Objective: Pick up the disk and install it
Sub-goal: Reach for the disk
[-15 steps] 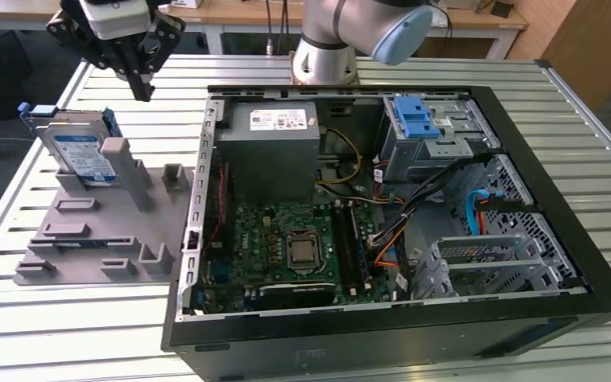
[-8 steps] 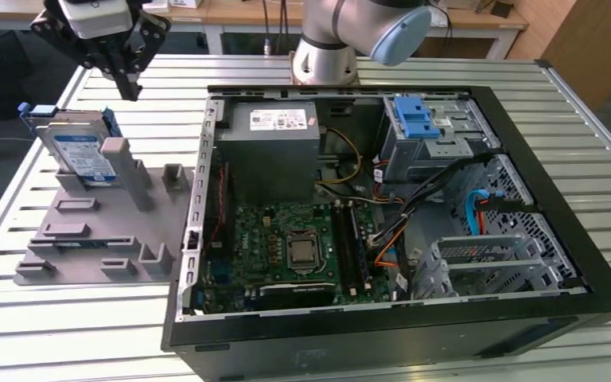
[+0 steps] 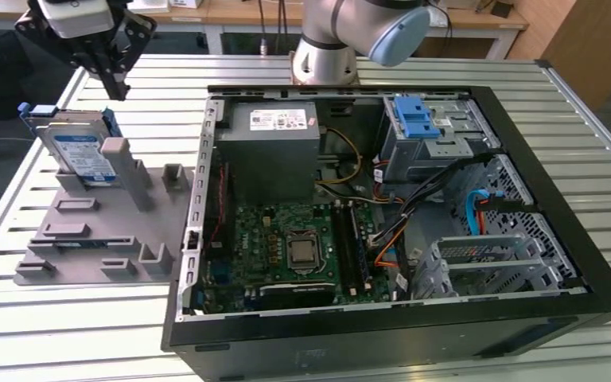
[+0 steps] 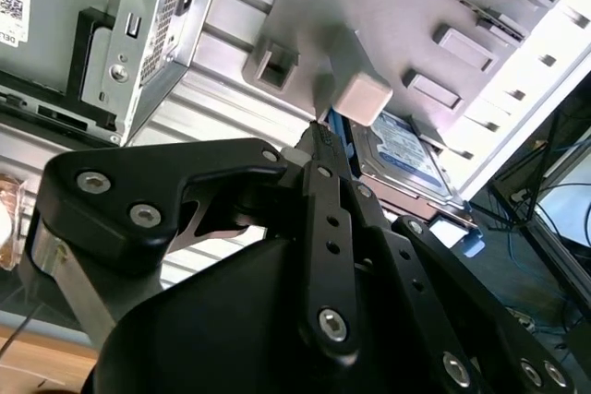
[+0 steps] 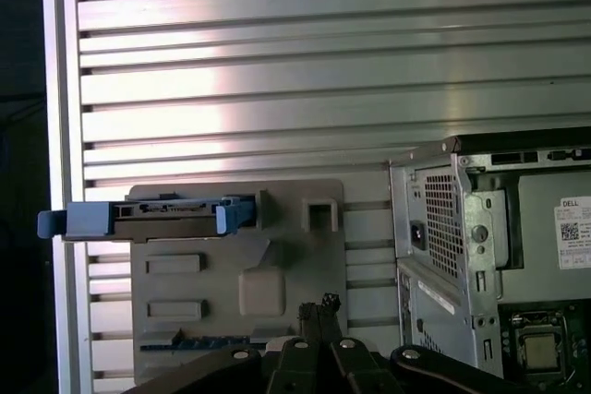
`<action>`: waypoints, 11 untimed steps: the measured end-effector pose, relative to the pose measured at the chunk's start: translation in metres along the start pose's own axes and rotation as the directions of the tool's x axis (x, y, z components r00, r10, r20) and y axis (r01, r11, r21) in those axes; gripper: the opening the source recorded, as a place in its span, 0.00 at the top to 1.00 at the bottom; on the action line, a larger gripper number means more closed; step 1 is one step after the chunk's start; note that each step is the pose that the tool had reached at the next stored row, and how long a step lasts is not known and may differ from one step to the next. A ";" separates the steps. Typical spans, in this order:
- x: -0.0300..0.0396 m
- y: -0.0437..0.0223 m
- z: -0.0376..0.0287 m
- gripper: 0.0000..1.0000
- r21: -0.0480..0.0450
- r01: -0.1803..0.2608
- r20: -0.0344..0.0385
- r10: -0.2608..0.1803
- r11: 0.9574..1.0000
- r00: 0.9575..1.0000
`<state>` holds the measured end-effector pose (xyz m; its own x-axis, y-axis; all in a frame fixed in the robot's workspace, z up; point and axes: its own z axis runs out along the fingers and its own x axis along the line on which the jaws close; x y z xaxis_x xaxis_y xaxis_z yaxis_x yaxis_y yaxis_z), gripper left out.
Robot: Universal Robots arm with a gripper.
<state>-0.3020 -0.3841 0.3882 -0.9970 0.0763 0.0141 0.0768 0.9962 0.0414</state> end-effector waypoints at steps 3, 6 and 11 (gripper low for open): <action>0.0056 0.0002 0.0005 0.89 0.000 0.000 0.000 0.000 1.000 1.000; 0.0112 0.0004 0.0010 0.89 0.000 0.000 0.000 0.000 1.000 1.000; 0.0219 0.0019 0.0017 0.89 0.000 0.000 0.000 0.000 1.000 1.000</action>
<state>-0.3238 -0.3804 0.3870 -0.9970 0.0762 0.0141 0.0768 0.9962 0.0413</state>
